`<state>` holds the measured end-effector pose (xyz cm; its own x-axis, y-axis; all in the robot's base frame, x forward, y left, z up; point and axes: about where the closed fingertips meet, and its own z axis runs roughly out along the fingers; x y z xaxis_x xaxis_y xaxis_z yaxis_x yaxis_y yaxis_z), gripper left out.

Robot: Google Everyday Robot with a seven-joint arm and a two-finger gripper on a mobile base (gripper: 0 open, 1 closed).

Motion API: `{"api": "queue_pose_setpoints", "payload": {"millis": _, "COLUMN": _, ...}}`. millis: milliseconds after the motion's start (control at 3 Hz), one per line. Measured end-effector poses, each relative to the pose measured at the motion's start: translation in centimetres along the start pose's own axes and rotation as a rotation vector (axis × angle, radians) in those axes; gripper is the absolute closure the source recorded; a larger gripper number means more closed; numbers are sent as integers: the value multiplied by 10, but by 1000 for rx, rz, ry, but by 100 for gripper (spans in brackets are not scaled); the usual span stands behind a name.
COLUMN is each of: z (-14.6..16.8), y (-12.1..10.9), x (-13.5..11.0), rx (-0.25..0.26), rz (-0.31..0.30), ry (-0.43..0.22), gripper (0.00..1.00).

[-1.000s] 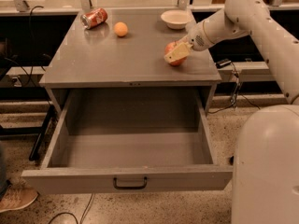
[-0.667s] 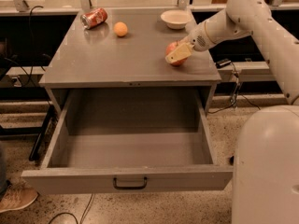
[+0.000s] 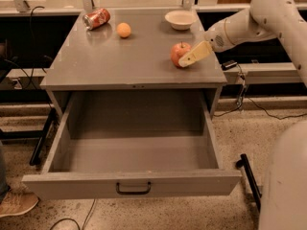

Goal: Pick apple from top drawer and place on counter

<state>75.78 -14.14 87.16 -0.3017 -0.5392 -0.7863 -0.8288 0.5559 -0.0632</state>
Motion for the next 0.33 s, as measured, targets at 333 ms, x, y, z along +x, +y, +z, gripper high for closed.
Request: {"api": "queue_pose_setpoints", "payload": {"millis": 333, "z": -74, "y": 0, "x": 7, "rx": 147, "rz": -13, "ry": -27, "gripper": 0}}
